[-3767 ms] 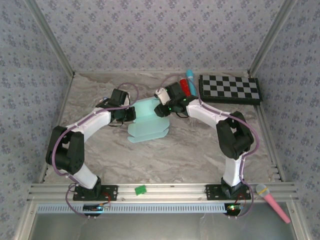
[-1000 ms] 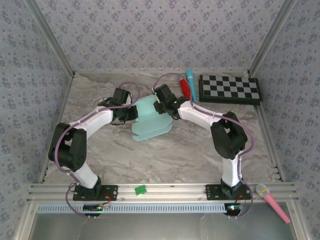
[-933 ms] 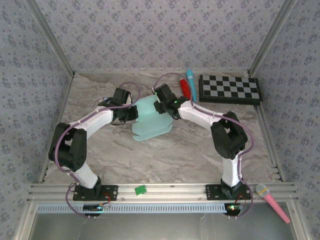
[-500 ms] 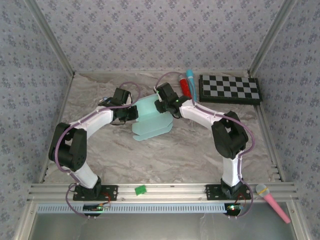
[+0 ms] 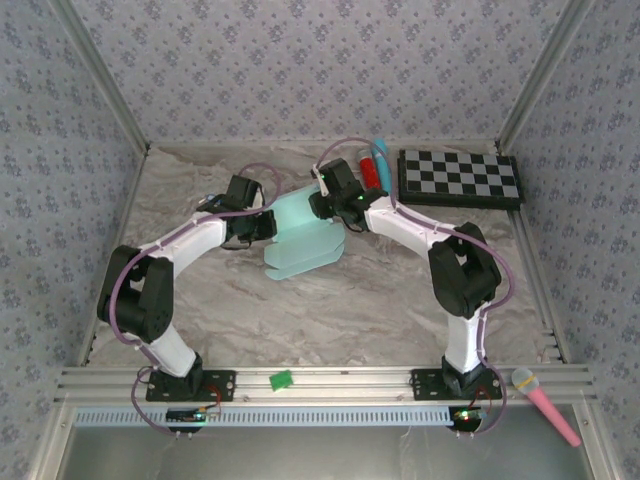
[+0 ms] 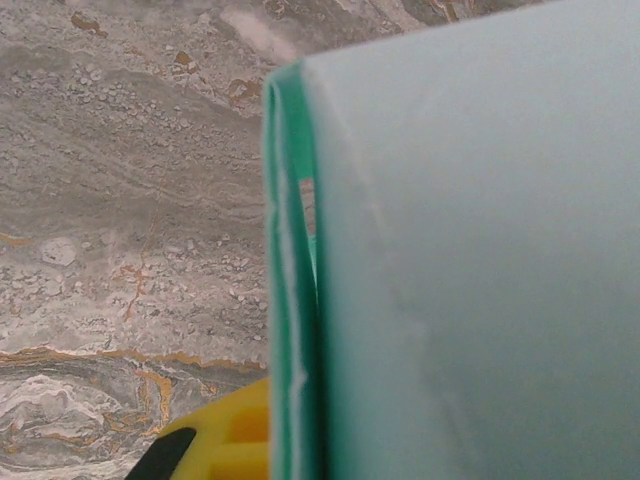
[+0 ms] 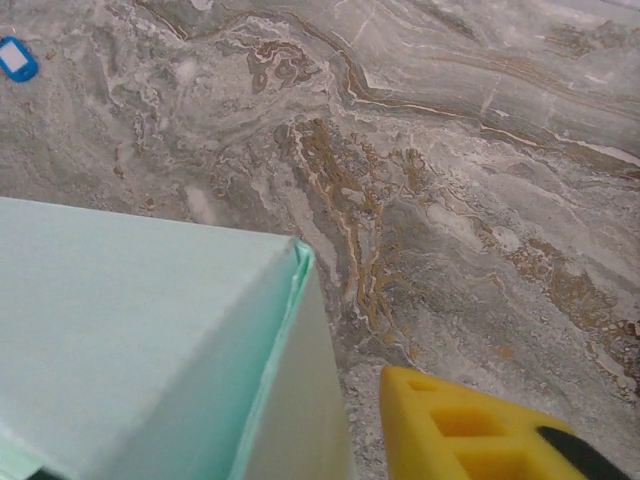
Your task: Fold the paper box
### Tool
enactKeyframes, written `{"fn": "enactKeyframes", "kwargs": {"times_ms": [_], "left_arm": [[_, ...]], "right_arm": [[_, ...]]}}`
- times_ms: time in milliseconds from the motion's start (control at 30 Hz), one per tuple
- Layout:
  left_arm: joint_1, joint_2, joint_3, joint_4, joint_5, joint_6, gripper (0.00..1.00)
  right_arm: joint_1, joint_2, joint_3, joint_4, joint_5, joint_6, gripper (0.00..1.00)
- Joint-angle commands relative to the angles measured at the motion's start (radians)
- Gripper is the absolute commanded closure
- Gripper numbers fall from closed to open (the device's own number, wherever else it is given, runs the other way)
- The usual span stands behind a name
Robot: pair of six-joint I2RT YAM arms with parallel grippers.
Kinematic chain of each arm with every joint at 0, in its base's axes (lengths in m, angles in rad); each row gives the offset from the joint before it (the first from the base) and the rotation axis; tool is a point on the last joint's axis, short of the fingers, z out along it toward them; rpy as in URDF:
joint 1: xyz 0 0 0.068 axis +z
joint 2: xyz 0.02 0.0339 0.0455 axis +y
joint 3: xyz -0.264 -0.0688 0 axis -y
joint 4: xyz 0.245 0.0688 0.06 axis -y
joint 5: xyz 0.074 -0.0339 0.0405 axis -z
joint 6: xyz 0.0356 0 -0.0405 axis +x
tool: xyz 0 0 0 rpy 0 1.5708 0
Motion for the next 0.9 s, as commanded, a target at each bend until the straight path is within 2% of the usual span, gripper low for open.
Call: {"fn": "enactKeyframes", "kwargs": {"times_ms": [0, 400, 867], "left_arm": [[-0.012, 0.020, 0.017, -0.060, -0.002, 0.014, 1.00], [-0.012, 0.024, 0.025, -0.063, 0.003, 0.018, 1.00], [-0.012, 0.033, 0.027, -0.064, 0.005, 0.020, 1.00]], "right_arm": [[-0.018, -0.036, 0.018, 0.047, 0.036, 0.019, 0.69], [0.016, 0.028, 0.078, -0.048, 0.343, -0.002, 0.85], [0.026, 0.094, 0.123, -0.114, 0.465, -0.005, 1.00]]}}
